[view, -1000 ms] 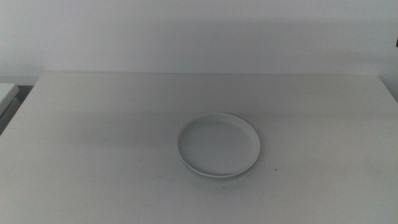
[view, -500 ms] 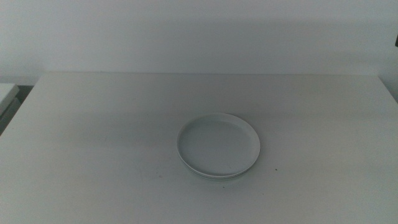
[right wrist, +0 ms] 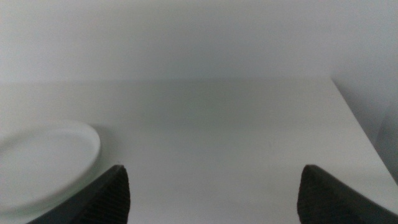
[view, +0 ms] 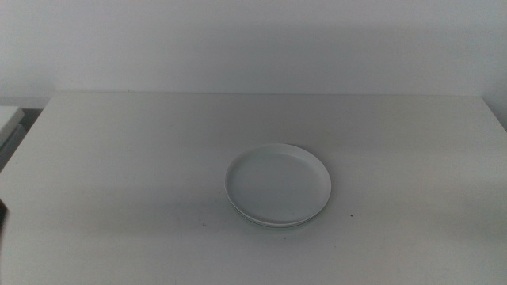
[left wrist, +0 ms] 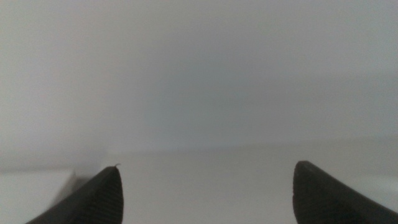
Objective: Stack the three bowls on top of each other.
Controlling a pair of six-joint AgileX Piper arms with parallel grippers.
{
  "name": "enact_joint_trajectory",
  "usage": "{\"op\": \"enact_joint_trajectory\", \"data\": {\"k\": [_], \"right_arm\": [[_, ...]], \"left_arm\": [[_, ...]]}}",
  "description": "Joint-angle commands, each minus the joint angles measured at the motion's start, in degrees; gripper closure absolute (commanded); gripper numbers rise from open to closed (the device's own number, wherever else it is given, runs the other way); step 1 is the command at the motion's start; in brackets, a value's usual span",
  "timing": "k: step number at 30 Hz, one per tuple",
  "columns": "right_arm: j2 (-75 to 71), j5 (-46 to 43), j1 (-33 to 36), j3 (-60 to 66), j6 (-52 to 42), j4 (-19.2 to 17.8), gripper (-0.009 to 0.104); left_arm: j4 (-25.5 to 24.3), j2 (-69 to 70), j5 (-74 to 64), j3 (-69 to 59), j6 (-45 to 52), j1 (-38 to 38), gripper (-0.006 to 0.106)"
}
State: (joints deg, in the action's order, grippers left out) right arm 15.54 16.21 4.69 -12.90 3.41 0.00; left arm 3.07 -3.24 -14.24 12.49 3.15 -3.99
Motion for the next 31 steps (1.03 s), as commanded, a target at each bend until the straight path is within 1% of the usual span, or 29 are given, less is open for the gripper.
{"op": "enact_joint_trajectory", "data": {"k": [1,4,7,9,10,11,16,17,19,20,31], "right_arm": [[-7.58,-0.75,-0.15,6.27,-0.22,-2.23,0.015],[-15.06,-0.75,-0.15,11.6,-0.22,-2.23,0.015],[-15.54,-0.86,-0.15,12.9,-0.22,-2.39,0.015],[-15.54,1.36,-0.27,12.9,-0.22,-4.34,0.015],[-15.54,1.13,-0.27,12.9,-0.22,-4.76,0.015],[-15.54,0.71,-0.27,12.9,-0.22,-5.06,0.015],[-15.54,0.58,-0.27,12.9,-0.22,-5.06,0.015],[-15.54,0.76,-0.27,12.9,-0.22,-4.61,0.015],[-15.54,0.94,-0.27,12.9,-0.22,-1.53,0.015],[-15.54,0.46,-0.27,12.9,-0.22,-0.92,0.015],[-15.54,0.07,-0.16,12.9,-0.22,-0.92,0.015]], "left_arm": [[0.91,3.24,0.59,-3.97,-0.04,0.1,0.007],[0.91,3.24,3.73,-8.77,-0.04,0.1,0.007],[0.91,3.24,7.66,-12.49,-0.04,0.1,0.007],[1.84,3.24,6.53,-12.49,-0.04,0.1,0.007],[1.84,3.24,4.12,-12.49,-0.04,0.1,0.007],[1.95,3.24,4.66,-12.49,-0.04,0.1,0.007],[1.95,3.24,5.96,-12.49,-0.04,0.1,0.007],[1.95,3.24,5.96,-12.49,-0.04,0.1,0.007],[2.37,3.24,5.94,-12.49,-0.04,0.1,0.007],[2.77,3.24,5.94,-12.49,-0.04,0.1,0.007],[2.71,3.24,6.35,-12.49,-0.04,0.14,0.007]]}}
